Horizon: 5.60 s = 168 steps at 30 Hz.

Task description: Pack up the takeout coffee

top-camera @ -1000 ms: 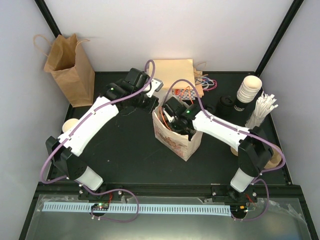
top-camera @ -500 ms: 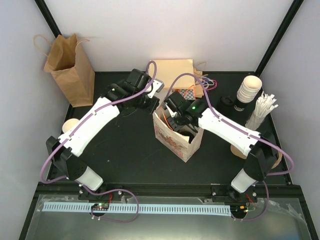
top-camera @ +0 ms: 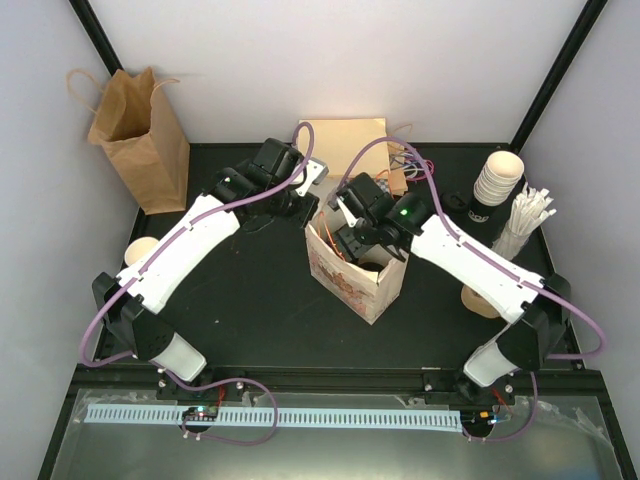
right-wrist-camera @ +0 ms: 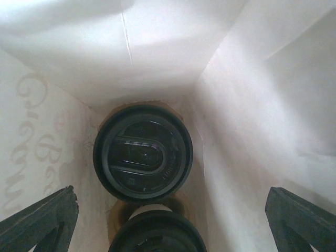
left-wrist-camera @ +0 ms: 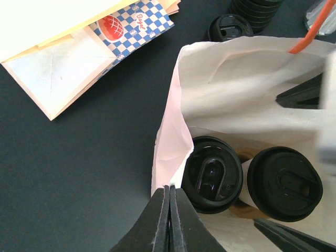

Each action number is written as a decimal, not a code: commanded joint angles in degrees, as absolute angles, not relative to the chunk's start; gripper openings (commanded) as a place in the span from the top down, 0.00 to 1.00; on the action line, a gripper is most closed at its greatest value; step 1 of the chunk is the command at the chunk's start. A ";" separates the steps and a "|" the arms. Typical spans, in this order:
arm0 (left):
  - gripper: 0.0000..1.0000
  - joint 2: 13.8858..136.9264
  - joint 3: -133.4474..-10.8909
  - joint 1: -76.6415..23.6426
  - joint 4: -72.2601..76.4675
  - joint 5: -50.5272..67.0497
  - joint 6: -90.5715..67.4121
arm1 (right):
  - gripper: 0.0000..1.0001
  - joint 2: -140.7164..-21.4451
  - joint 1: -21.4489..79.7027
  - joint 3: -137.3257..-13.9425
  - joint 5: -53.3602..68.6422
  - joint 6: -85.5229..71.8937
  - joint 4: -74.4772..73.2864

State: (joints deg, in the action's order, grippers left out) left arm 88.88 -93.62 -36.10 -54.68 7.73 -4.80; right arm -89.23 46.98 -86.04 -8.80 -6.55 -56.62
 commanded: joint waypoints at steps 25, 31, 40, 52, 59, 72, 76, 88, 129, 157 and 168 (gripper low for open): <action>0.98 87.22 -94.52 -34.74 -60.80 -1.99 -6.86 | 0.00 -71.20 47.26 -94.56 -9.61 -8.45 -58.48; 0.98 85.74 -94.17 -33.40 -61.29 -2.59 -7.88 | 0.00 -65.26 47.24 -90.56 -7.70 -8.72 -53.99; 0.56 83.34 -93.88 -33.16 -58.45 7.30 -9.98 | 0.00 -59.41 47.25 -88.06 -9.00 -9.08 -52.08; 0.30 65.54 -85.90 -25.26 -61.45 3.70 -16.21 | 0.00 -52.41 47.28 -82.83 -7.74 -9.40 -51.15; 0.26 54.97 -78.67 -15.97 -66.83 1.62 -16.46 | 0.00 -46.56 47.20 -78.44 -14.48 -11.98 -48.30; 0.23 38.54 -61.27 -15.82 -58.16 8.20 -17.74 | 0.00 -45.54 47.28 -72.74 -25.21 -16.86 -50.09; 0.13 33.79 -56.71 -15.82 -55.36 10.49 -16.71 | 0.00 -47.36 47.18 -71.41 -32.87 -20.33 -52.67; 0.01 31.93 -49.81 -15.82 -50.62 12.45 -15.07 | 0.04 -59.97 19.83 -79.22 -24.40 -23.54 -57.02; 0.01 26.82 -39.66 -16.48 -40.42 21.19 -15.12 | 0.73 -81.93 -15.73 -85.82 -4.66 -22.57 -59.38; 0.01 27.93 -39.81 -16.53 -40.53 21.24 -15.11 | 0.99 -81.68 -15.73 -91.80 -8.18 -20.33 -63.24; 0.01 27.86 -39.86 -16.95 -40.85 21.36 -15.03 | 0.96 -78.26 -15.73 -101.30 -3.82 -22.20 -70.25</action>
State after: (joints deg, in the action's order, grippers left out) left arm 27.77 -39.59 -16.58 -41.93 20.25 -15.05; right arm -81.23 -15.51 -98.10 -7.07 -21.30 -67.02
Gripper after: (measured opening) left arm 0.987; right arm 0.040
